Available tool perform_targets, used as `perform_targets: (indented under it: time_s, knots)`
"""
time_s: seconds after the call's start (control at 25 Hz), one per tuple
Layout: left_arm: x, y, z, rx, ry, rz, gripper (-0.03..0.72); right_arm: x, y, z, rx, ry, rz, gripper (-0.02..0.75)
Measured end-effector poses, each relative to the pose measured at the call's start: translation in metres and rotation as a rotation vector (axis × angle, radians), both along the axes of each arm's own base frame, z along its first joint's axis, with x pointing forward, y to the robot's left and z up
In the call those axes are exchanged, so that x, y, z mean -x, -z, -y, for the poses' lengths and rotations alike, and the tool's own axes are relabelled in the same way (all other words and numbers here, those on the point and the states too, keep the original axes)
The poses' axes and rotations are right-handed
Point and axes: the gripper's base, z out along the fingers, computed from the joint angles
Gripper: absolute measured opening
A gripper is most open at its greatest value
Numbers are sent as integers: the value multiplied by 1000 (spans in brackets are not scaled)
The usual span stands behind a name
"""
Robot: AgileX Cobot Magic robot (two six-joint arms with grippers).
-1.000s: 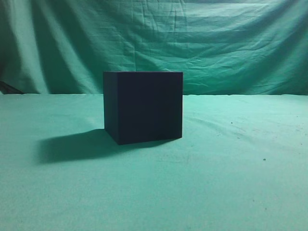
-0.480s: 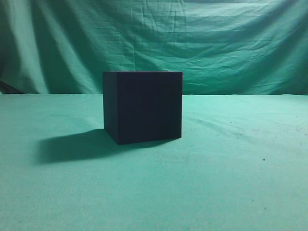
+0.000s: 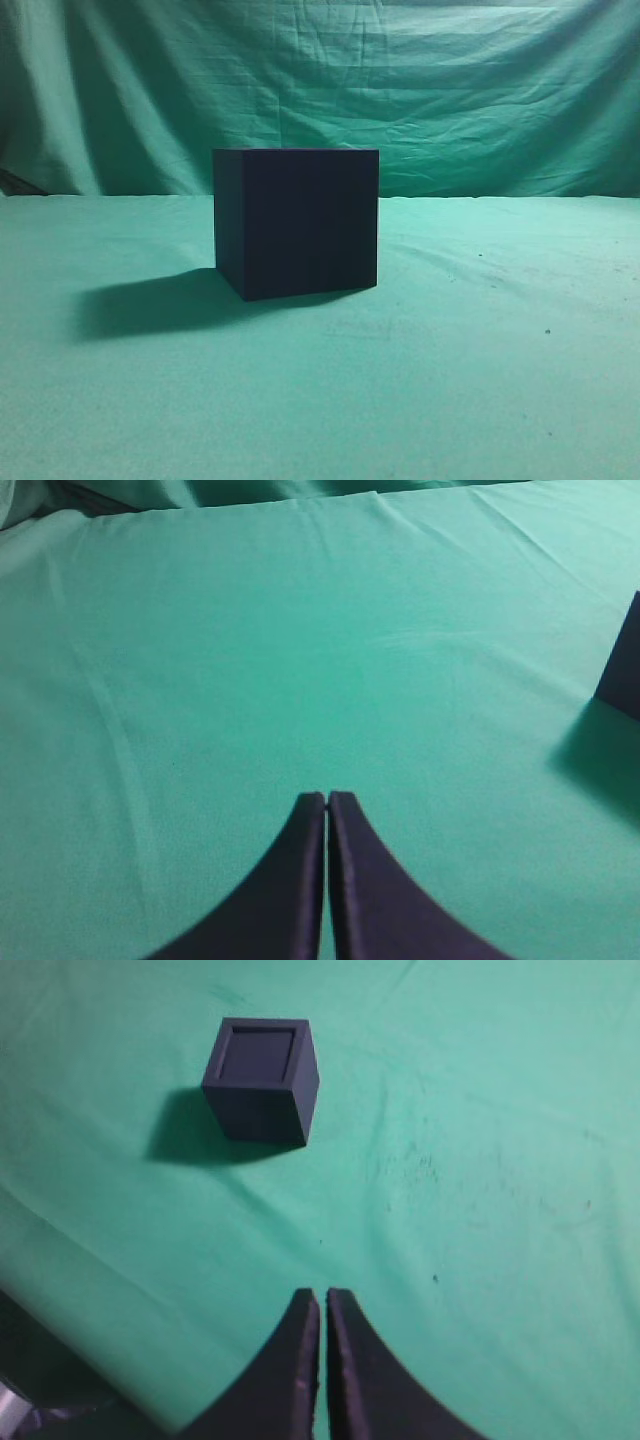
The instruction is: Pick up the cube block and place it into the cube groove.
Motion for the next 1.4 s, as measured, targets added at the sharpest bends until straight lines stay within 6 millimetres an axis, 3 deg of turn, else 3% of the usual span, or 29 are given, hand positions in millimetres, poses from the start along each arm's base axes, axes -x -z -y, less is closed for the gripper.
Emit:
perform_targets:
  time_s: [0.4, 0.56, 0.76, 0.92, 1.16, 1.4]
  knots:
    - [0, 0, 0, 0, 0, 0, 0, 4, 29, 5, -80, -89, 282, 0]
    - [0, 0, 0, 0, 0, 0, 0, -1, 51, 7, -134, 37, 409, 0]
    - [0, 0, 0, 0, 0, 0, 0, -6, 95, 13, -144, 260, 540, 0]
    - [0, 0, 0, 0, 0, 0, 0, -10, 135, 18, -125, 414, 552, 0]
    - [0, 0, 0, 0, 0, 0, 0, -16, 181, 21, -120, 557, 427, 0]
    - [0, 0, 0, 0, 0, 0, 0, -17, 188, 23, -109, 606, 408, 0]
